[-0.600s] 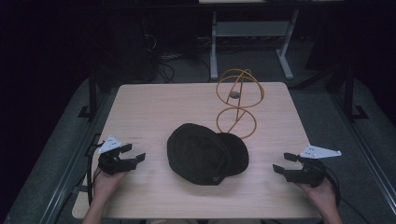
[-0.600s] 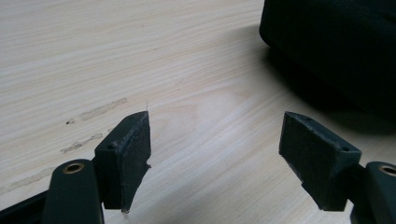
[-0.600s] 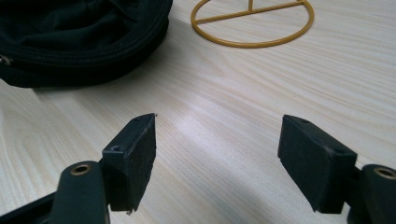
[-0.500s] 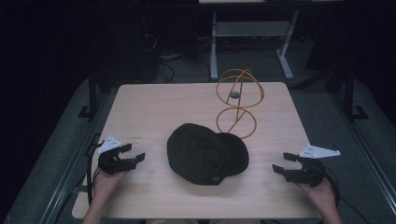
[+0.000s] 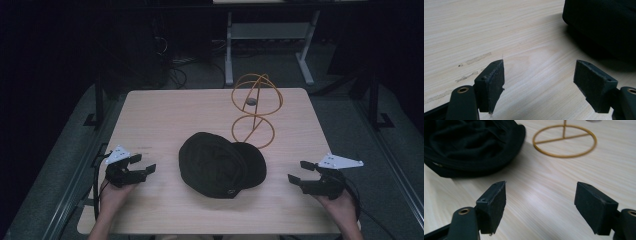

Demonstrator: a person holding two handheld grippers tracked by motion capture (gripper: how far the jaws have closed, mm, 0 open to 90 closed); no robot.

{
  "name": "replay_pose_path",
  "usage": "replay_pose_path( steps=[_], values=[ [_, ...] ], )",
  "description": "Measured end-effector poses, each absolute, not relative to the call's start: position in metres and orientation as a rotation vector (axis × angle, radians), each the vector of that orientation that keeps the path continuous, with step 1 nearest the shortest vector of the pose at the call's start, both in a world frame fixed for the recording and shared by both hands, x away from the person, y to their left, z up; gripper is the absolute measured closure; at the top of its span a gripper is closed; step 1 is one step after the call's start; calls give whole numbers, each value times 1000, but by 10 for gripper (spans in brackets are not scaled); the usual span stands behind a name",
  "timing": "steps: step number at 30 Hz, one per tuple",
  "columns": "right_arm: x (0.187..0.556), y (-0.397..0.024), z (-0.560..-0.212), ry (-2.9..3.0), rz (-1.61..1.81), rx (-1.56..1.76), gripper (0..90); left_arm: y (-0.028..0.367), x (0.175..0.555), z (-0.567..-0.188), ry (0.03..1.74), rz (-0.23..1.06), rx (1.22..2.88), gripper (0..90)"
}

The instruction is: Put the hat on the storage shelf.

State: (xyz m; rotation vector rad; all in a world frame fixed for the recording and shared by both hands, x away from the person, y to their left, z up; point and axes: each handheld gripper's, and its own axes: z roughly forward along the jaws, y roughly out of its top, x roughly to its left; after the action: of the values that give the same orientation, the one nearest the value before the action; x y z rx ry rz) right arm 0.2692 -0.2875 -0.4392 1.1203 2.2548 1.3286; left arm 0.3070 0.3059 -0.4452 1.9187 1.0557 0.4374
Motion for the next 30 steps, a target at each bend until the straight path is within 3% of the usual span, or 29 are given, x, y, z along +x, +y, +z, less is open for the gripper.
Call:
replay_pose_path(
  steps=[30],
  values=[
    [276,-193,-400,2419,1465,876,208,307,305,-446,1058,434,1908,244]
  ],
)
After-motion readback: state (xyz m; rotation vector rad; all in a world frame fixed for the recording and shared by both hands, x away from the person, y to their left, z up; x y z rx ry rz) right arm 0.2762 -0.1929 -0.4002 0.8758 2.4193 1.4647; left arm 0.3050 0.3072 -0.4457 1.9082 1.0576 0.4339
